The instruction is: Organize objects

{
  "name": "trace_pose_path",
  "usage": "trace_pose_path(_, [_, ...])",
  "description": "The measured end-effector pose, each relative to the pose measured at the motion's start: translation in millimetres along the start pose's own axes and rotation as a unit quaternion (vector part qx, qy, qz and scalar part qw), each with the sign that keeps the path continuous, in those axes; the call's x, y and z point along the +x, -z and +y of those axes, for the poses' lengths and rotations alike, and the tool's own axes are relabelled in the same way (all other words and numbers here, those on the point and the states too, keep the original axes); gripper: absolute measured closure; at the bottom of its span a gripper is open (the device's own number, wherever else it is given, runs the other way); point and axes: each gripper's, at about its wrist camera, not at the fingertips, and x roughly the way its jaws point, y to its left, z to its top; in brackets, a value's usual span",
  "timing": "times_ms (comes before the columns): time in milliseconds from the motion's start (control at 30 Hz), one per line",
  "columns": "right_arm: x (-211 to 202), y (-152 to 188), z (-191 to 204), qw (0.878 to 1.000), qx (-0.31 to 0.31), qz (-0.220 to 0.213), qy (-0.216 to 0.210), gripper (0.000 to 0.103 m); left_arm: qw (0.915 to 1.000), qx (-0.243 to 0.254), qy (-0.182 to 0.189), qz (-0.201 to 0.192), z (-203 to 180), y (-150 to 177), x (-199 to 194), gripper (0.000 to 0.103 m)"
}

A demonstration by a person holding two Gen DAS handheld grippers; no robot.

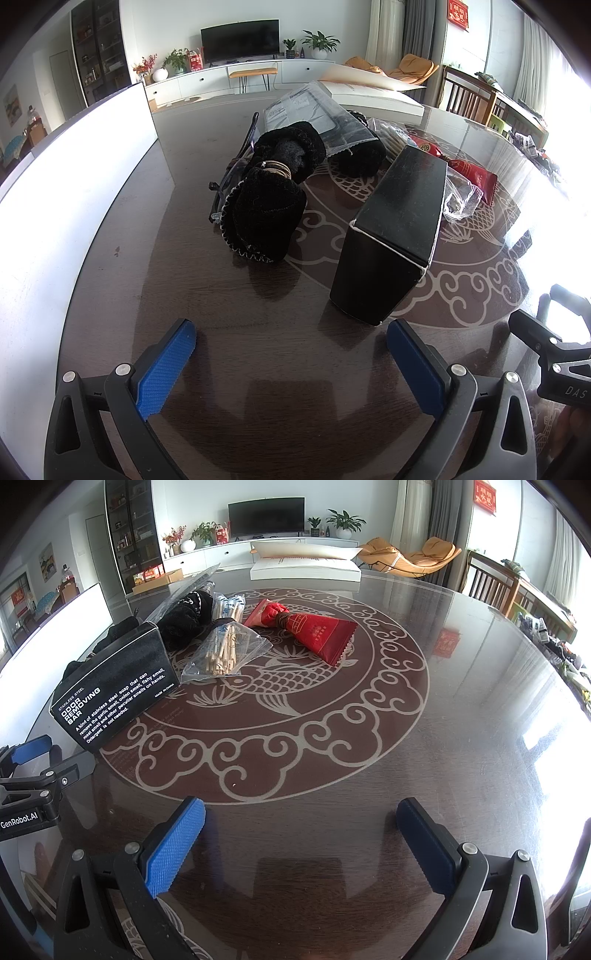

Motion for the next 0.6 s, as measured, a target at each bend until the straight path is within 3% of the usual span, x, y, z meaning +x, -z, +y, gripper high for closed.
trace_pose_path(600, [0.1,-0.1,-0.3,1.000,0.000,0.000,0.000,0.000,1.0000,0.000,0.000,0.000,-0.4,-0.2,0.1,0.000])
